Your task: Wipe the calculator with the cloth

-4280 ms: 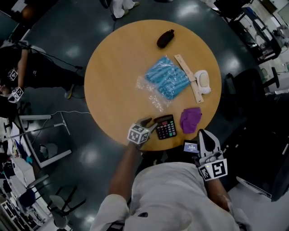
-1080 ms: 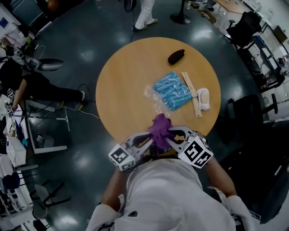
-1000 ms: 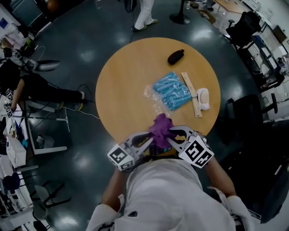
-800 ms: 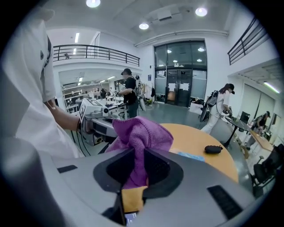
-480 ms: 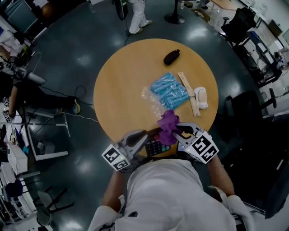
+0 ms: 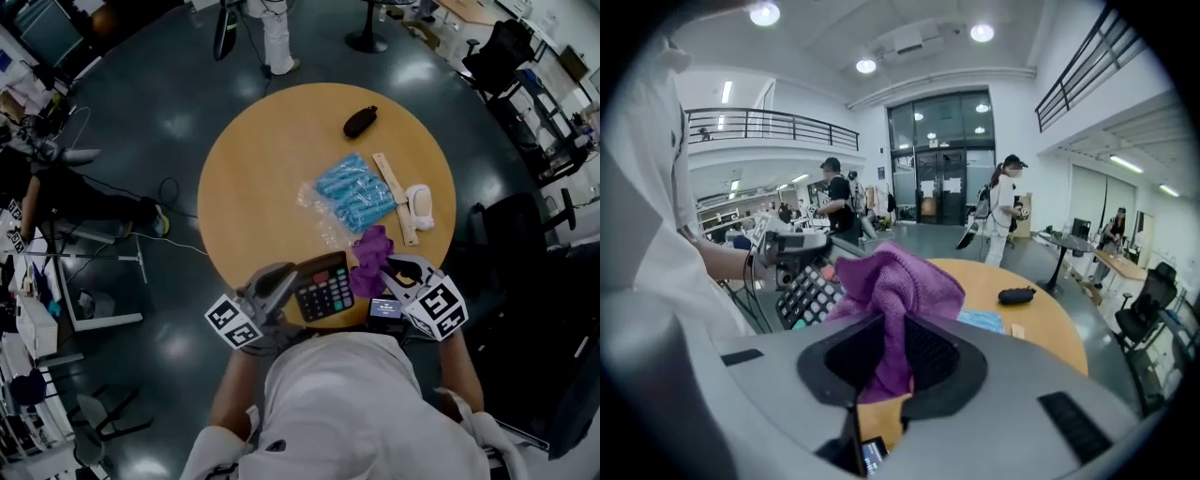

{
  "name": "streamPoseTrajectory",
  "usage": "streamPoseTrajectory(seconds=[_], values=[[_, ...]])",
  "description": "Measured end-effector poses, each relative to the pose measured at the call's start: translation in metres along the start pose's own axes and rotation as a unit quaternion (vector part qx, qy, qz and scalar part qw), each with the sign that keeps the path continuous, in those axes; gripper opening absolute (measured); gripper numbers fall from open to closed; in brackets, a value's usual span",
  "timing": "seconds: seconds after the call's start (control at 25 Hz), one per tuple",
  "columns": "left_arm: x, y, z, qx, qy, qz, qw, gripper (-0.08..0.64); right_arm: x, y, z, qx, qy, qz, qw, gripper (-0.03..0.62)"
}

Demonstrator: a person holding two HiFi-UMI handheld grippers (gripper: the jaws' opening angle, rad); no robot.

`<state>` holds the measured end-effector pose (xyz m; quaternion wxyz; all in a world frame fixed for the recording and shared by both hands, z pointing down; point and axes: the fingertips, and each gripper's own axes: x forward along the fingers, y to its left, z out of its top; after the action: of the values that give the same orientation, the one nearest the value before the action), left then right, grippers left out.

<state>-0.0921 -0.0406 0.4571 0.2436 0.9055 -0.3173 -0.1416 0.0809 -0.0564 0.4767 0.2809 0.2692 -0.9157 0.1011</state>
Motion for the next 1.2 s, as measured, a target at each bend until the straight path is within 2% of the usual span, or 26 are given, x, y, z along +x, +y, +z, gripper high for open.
streamPoseTrajectory(seconds=[0.08,0.2,0.32,0.44,0.52,0.64,0.84,1.04,1.2], values=[[0.002,0.006,0.003,-0.01,0.004,-0.001,0.9999,0.055,-0.009,-0.002,0.025,-0.025,-0.036,-0.01,0.999,0.072],[0.012,0.01,0.006,-0.013,0.02,-0.01,0.9997,0.055,-0.011,0.007,0.056,-0.092,-0.067,-0.009,0.993,0.072],[0.027,0.009,0.01,-0.006,0.037,-0.022,0.999,0.055,-0.001,0.02,0.07,-0.162,-0.072,0.004,0.984,0.072],[0.043,0.005,0.016,0.001,0.048,-0.037,0.9982,0.055,0.013,0.03,0.077,-0.236,-0.064,0.014,0.97,0.072],[0.051,0.002,0.023,-0.005,0.044,-0.049,0.9978,0.055,0.02,0.036,0.082,-0.268,-0.06,0.023,0.961,0.071],[0.056,0.004,0.033,-0.019,0.033,-0.054,0.9978,0.055,0.025,0.049,0.087,-0.304,-0.058,0.042,0.95,0.072],[0.058,0.003,0.032,-0.021,0.034,-0.049,0.998,0.055,0.029,0.071,0.085,-0.35,-0.046,0.074,0.933,0.072],[0.057,0.006,0.033,-0.037,0.018,-0.045,0.9982,0.055,0.028,0.094,0.074,-0.373,-0.033,0.123,0.919,0.072],[0.058,0.007,0.034,-0.034,0.013,-0.043,0.9984,0.055,0.027,0.113,0.06,-0.386,-0.019,0.161,0.908,0.071]])
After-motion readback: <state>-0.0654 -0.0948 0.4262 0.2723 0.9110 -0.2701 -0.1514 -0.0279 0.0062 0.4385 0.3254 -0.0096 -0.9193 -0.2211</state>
